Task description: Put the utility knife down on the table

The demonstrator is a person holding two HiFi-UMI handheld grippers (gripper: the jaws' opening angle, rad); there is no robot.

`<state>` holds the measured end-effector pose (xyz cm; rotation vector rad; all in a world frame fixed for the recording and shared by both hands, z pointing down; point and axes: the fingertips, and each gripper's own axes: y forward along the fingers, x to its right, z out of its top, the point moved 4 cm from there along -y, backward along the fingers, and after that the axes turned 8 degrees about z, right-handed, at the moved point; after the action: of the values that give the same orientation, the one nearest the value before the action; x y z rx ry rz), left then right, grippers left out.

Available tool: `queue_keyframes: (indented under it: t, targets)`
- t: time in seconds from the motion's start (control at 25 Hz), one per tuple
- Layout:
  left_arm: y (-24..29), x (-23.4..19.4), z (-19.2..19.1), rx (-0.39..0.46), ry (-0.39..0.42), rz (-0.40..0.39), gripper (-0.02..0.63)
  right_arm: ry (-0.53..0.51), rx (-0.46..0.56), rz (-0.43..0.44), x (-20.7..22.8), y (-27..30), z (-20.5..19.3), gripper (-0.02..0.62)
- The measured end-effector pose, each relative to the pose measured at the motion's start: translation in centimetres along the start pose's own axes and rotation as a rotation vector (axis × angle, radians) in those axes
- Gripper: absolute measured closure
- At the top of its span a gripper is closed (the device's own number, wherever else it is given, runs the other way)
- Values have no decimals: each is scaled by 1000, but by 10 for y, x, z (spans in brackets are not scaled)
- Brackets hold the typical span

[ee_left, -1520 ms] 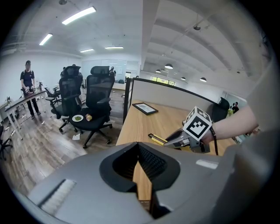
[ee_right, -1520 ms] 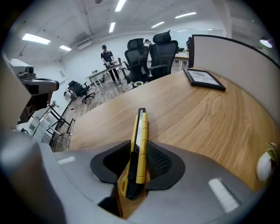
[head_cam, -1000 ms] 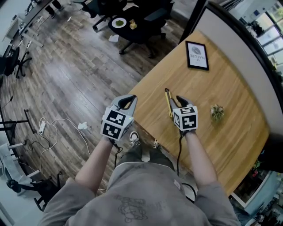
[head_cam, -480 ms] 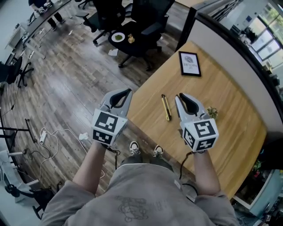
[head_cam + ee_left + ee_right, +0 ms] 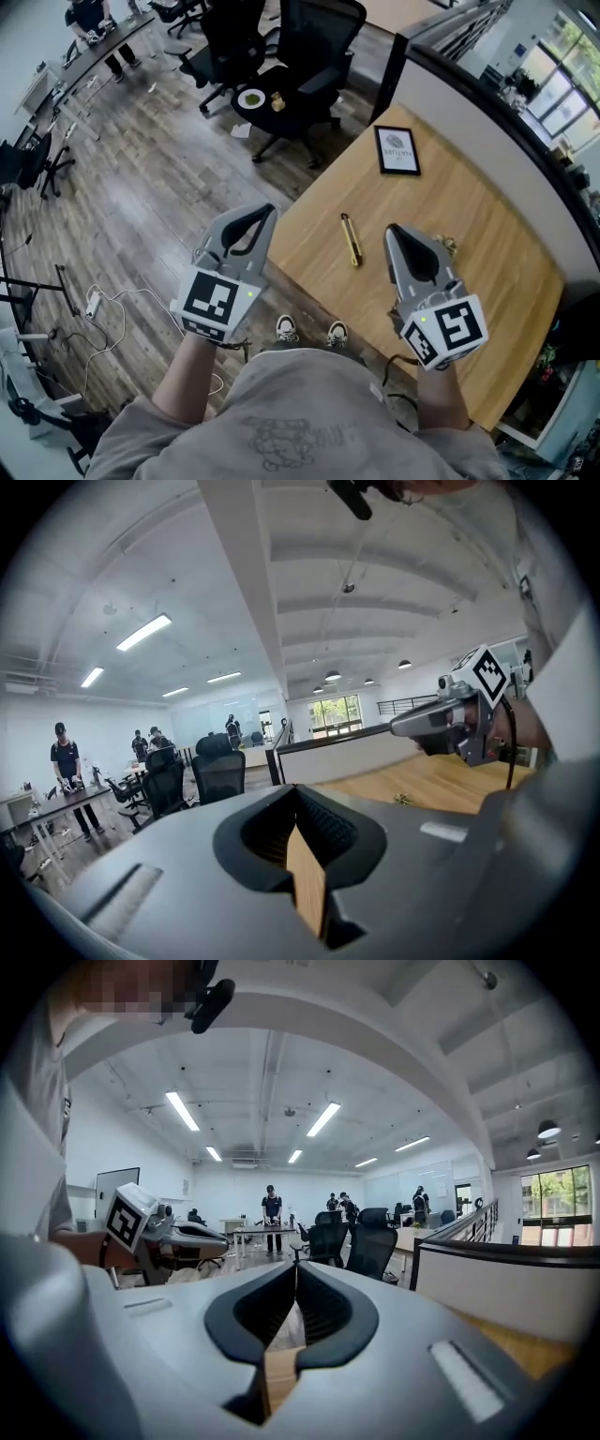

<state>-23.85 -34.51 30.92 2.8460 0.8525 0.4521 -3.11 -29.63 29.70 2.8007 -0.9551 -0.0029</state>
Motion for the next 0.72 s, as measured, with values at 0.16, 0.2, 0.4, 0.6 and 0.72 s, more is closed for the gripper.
queue_keyframes:
  t: [0.16, 0.2, 0.4, 0.6, 0.72]
  targets:
    - [-11, 4, 6, 22, -28, 18, 606, -3, 3, 24, -12, -10, 6, 583]
    - [-13, 6, 6, 23, -35, 16, 606, -1, 2, 27, -14, -12, 6, 583]
    - [-27, 15, 3, 21, -59, 7, 606, 1, -13, 32, -25, -18, 1, 583]
    - [-34, 14, 1, 24, -46, 18, 606, -7, -7, 32, -25, -21, 3, 583]
    - [-38, 13, 2, 24, -51, 29, 606, -11, -6, 28, -25, -23, 2, 583]
